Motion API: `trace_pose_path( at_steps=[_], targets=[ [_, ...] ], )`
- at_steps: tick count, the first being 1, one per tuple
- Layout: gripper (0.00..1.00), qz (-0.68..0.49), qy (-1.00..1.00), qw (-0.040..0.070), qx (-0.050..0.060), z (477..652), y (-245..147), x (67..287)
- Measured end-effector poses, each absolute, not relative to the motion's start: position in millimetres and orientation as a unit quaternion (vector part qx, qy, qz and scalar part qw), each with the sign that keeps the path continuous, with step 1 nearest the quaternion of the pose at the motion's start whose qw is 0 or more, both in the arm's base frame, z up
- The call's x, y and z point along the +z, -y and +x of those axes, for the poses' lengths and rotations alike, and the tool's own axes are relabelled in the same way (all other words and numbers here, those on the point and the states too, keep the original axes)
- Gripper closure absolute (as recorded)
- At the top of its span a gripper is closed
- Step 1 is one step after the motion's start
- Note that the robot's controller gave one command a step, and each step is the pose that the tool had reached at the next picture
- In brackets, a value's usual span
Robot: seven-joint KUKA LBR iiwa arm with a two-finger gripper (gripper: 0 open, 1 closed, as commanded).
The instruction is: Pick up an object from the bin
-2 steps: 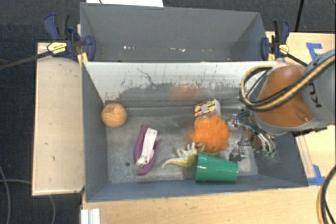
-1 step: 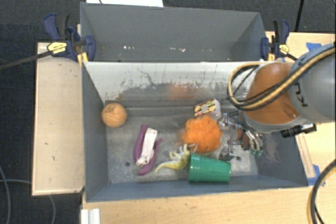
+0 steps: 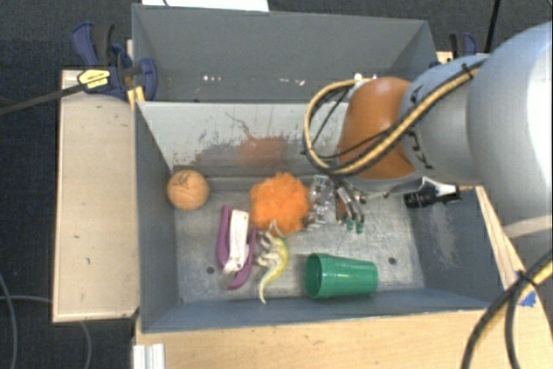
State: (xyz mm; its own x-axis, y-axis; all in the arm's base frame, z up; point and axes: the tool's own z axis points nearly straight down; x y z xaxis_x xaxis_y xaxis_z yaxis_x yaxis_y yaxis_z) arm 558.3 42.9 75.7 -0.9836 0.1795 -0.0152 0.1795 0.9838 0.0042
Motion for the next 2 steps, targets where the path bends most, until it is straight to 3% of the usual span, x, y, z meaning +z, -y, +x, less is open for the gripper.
trace_pose_path(
  at_steps=[1,2],
  targets=[
    [1.0,0.089,-0.996,0.008,0.001,558.4,-43,76],
    [1.0,0.091,-0.996,0.002,0.0,554.6,-46,216]
  ],
)
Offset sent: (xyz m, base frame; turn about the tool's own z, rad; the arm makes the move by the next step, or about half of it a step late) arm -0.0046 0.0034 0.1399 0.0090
